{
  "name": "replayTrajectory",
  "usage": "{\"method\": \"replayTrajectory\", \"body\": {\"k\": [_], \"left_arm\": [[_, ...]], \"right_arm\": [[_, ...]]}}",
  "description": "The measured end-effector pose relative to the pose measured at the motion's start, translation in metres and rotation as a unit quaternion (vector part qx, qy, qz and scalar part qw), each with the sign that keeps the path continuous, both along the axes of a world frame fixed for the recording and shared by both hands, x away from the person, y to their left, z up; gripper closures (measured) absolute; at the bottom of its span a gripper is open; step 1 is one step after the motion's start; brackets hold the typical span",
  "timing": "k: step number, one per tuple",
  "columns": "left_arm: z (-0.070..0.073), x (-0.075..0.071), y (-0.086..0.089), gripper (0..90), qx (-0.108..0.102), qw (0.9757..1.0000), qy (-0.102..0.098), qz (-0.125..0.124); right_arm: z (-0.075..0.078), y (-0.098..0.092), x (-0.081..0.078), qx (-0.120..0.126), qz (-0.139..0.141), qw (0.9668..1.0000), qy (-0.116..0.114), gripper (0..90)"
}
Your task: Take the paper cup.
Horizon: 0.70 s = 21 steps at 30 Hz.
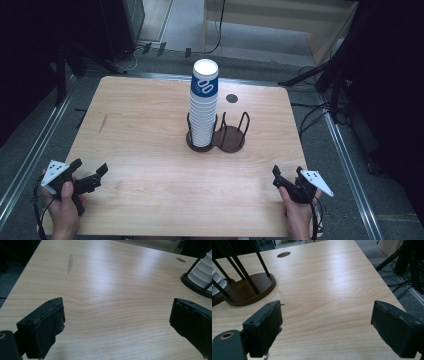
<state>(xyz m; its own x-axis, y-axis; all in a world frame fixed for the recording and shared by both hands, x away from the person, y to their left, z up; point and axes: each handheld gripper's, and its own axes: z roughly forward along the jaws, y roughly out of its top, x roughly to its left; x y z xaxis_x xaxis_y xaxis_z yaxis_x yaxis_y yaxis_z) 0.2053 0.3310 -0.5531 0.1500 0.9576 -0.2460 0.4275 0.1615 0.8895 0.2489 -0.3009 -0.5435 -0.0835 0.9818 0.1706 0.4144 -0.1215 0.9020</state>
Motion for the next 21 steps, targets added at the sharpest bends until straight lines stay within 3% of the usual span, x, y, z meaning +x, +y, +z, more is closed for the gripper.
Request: {"method": "replayTrajectory", "body": {"k": [4,8,13,21], "left_arm": [[0.0002,0.0014,-0.0016,0.9,0.004,1.0,0.002,-0.007],[0.0007,0.0027,-0.0035,0.9,0.017,0.9998,0.003,0.004],[0.0004,0.0036,-0.002,0.9,0.007,0.9999,0.006,0.009],[0.0008,0.0037,-0.0046,0.9,0.019,0.9997,0.005,0.012]], "right_arm": [[-0.0002,-0.0003,-0.0009,0.001,-0.004,1.0,-0.003,9.4],[-0.0004,0.0011,-0.0004,-0.005,-0.005,1.0,-0.002,9.1],[-0.0006,0.0019,-0.0001,-0.008,-0.006,0.9999,-0.004,8.6],[-0.0009,0.0053,-0.0016,-0.021,-0.009,0.9997,-0.002,8.6]]}}
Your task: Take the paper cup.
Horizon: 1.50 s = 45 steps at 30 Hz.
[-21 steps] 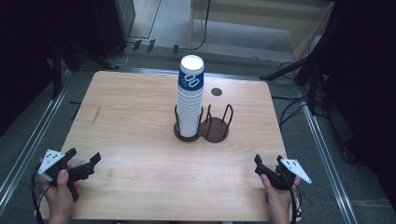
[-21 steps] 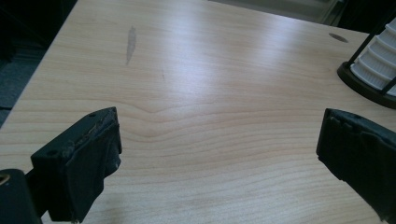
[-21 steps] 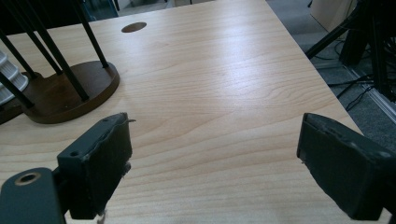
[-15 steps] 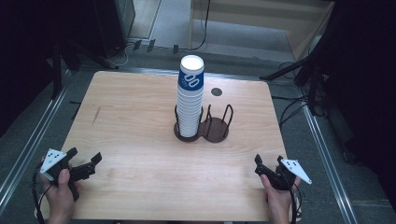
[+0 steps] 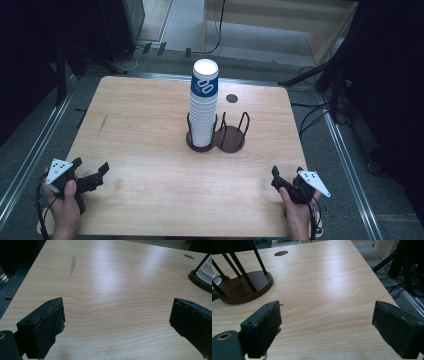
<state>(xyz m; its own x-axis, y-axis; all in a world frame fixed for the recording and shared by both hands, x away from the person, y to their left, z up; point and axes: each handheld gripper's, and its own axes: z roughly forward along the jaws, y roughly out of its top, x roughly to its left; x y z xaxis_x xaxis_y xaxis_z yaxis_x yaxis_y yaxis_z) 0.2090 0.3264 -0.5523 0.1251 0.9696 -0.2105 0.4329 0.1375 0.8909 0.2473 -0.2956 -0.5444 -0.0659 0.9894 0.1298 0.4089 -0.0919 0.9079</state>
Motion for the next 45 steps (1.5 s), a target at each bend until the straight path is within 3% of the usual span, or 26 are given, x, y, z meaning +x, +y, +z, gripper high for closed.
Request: {"method": "replayTrajectory", "body": {"k": [8,13,15,16,19,26,31,38,45], "left_arm": [[0.0,0.002,0.001,0.9,-0.003,1.0,0.006,0.001],[0.0,0.002,0.001,1.0,-0.004,1.0,0.005,-0.001],[0.0,0.002,0.001,1.0,-0.004,1.0,0.003,-0.001],[0.0,0.002,0.001,1.0,-0.005,1.0,0.004,-0.001],[0.0,0.003,0.0,1.0,-0.004,1.0,0.007,-0.001],[0.0,0.002,0.001,1.0,-0.005,1.0,0.003,-0.002],[0.0,0.002,0.001,1.0,-0.007,1.0,-0.003,-0.007],[0.0,0.002,0.003,1.0,-0.014,0.9999,-0.003,-0.005],[0.0,0.002,0.003,1.0,-0.016,0.9999,-0.002,-0.005]], "right_arm": [[0.001,-0.004,0.0,0.012,-0.005,0.9999,-0.002,8.7],[0.006,-0.004,0.0,0.007,-0.011,0.9999,-0.001,9.4],[0.011,-0.003,-0.001,0.034,-0.01,0.9994,-0.004,9.4],[0.011,-0.003,-0.001,0.034,-0.01,0.9994,-0.004,9.4],[0.023,0.008,-0.003,0.029,0.001,0.9995,-0.016,9.4],[0.039,0.029,0.0,0.005,0.02,0.9996,-0.018,9.4],[0.054,0.043,0.006,0.008,0.032,0.9991,-0.028,9.4],[0.078,0.06,0.012,0.031,0.055,0.9972,-0.041,9.2],[0.091,0.079,0.018,0.024,0.071,0.996,-0.049,9.2]]}}
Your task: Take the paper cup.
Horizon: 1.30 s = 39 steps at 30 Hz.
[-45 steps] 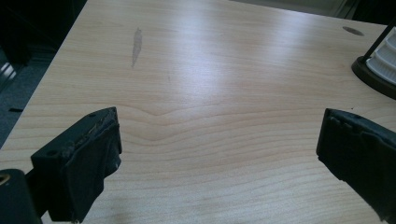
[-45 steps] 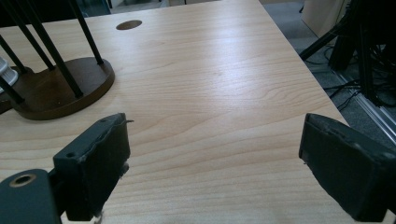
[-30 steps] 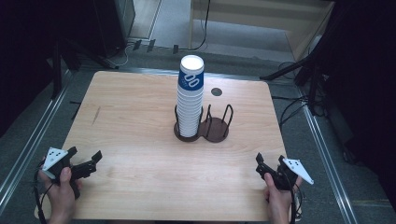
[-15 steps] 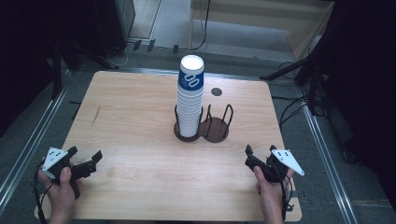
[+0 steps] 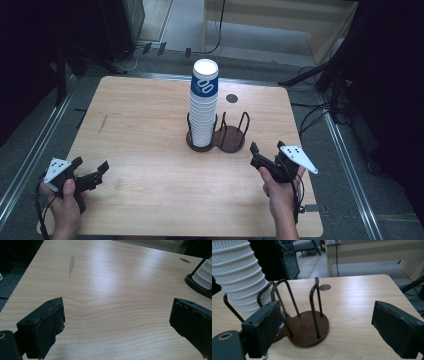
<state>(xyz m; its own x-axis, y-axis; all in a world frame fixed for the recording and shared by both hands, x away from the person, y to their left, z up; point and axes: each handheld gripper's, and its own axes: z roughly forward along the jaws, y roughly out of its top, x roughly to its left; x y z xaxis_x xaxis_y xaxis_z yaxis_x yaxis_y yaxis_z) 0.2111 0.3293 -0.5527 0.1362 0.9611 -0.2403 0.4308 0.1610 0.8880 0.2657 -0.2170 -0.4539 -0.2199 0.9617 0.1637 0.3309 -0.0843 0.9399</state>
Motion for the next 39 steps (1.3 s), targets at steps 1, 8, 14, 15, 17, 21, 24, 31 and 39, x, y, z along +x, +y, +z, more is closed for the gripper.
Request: {"method": "replayTrajectory", "body": {"k": [1,8,14,15,17,21,24,31,39], "left_arm": [[0.0,0.0,0.0,1.0,0.0,1.0,0.0,0.0],[0.0,0.0,-0.001,1.0,0.002,1.0,-0.001,0.001],[0.0,0.0,0.0,1.0,0.002,1.0,0.0,0.0],[0.0,0.0,0.0,1.0,0.0,1.0,-0.002,-0.001],[0.0,0.0,-0.001,1.0,0.001,1.0,-0.002,0.0],[0.0,0.0,0.0,1.0,0.0,1.0,-0.003,-0.002],[0.0,0.0,0.0,1.0,-0.001,1.0,-0.003,-0.002],[0.0,0.001,0.0,1.0,-0.002,1.0,-0.001,-0.003],[0.0,0.001,0.0,1.0,-0.004,1.0,-0.001,-0.002]], "right_arm": [[0.001,0.003,0.001,-0.003,0.002,1.0,-0.001,9.2],[0.012,0.021,0.006,0.011,0.018,0.9998,0.001,9.2],[0.024,0.037,0.009,0.014,0.029,0.9994,-0.007,9.2],[0.026,0.04,0.01,0.015,0.031,0.9994,-0.007,9.2],[0.029,0.046,0.012,0.012,0.036,0.9992,-0.01,9.2],[0.032,0.055,0.014,0.011,0.041,0.999,-0.012,9.2],[0.034,0.062,0.016,0.009,0.045,0.9989,-0.013,9.2],[0.042,0.076,0.02,0.006,0.056,0.9982,-0.02,9.2],[0.05,0.092,0.026,-0.003,0.066,0.9975,-0.028,9.2]]}}
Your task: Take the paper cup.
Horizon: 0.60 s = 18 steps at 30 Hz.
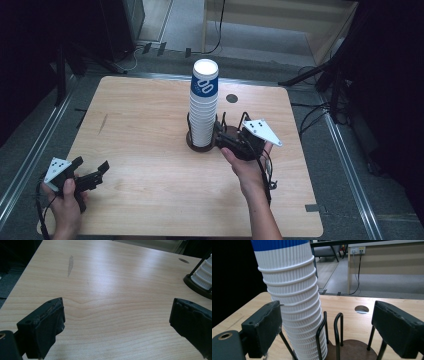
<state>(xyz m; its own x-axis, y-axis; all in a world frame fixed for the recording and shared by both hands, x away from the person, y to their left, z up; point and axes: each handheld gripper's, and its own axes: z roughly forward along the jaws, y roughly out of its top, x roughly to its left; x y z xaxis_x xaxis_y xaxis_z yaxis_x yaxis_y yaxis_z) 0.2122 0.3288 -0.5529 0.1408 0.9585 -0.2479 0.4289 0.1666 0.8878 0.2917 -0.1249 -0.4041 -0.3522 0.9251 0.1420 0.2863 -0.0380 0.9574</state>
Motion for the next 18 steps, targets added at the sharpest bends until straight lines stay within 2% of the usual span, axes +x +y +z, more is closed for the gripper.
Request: {"method": "replayTrajectory", "body": {"k": [9,18], "left_arm": [[0.0,0.001,0.0,1.0,-0.001,1.0,0.001,-0.003],[0.0,0.001,0.001,1.0,-0.006,1.0,0.002,-0.001]], "right_arm": [[0.013,0.021,0.006,-0.005,0.007,0.9998,-0.016,8.8],[0.02,0.035,0.013,-0.01,0.011,0.9997,-0.021,7.9]]}}
